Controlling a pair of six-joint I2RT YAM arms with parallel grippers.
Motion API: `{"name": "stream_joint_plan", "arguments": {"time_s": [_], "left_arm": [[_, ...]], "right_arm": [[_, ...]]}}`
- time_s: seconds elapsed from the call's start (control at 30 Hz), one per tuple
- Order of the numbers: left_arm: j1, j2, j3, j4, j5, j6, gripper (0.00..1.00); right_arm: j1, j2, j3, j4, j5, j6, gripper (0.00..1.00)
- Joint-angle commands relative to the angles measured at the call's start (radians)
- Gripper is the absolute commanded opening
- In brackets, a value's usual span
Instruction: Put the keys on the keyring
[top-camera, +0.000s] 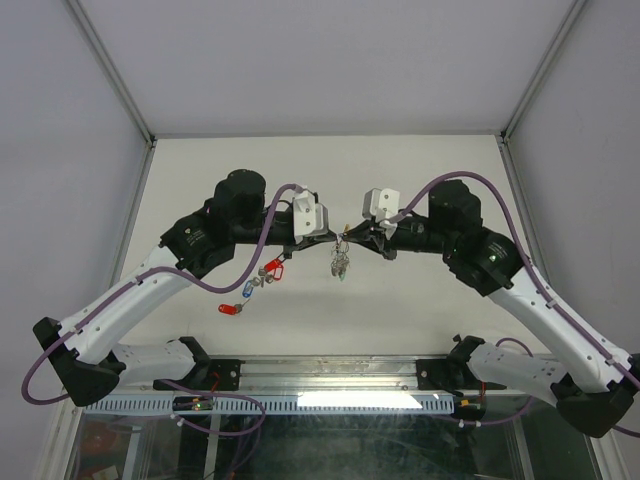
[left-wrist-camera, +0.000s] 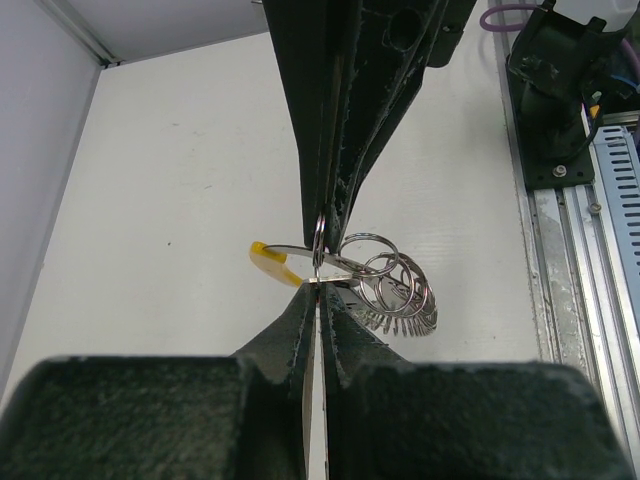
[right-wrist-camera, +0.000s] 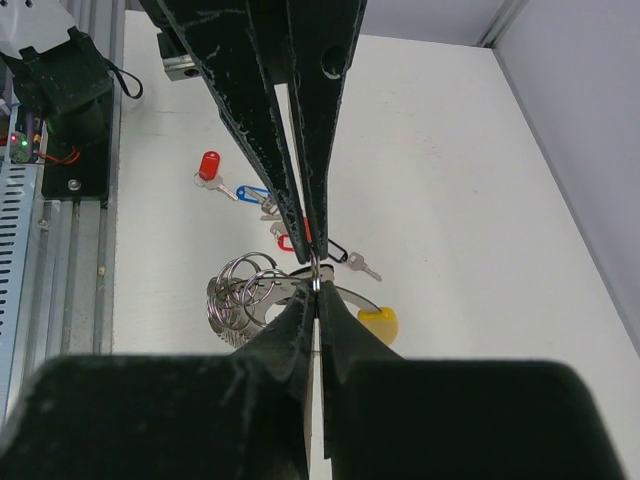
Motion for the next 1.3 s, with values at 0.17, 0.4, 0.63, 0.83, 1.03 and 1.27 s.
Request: {"name": "stream_joint_plan", "arguments": {"time_s": [0.17,0.4,0.63,0.83,1.03,1.27], "left_arm": [[-0.006,-0.002,0.013,0.028,-0.009,0.015,0.00],[-0.006,-0.005,0.002,0.051,0.000,0.003,0.00],[-0.006,-0.005,-0.005,0.059,0.005,-0.004,0.00],[-0.006,-0.004,-0.010,0.061,0.003,-0.004,0.00],[-0.005,-0.004,-0.018,0.060,-0.003,-0.005,0.00],[-0.005,-0.004,-0.028,0.060,-0.016,0.002,0.00]], "right_arm": [[0.006,-0.056,-0.053,0.245,-0.020,0.167,0.00],[0.006,-0.070,-0.127,0.406,0.010,0.282,0.00],[0.006,-0.087,-0.193,0.553,0.055,0.377,0.00],[0.006,-0.101,-0.221,0.618,0.070,0.414,0.00],[0.006,-0.106,-0.238,0.670,0.071,0.448,0.00],[0.006,-0.126,-0.247,0.722,0.081,0.473,0.00]]}}
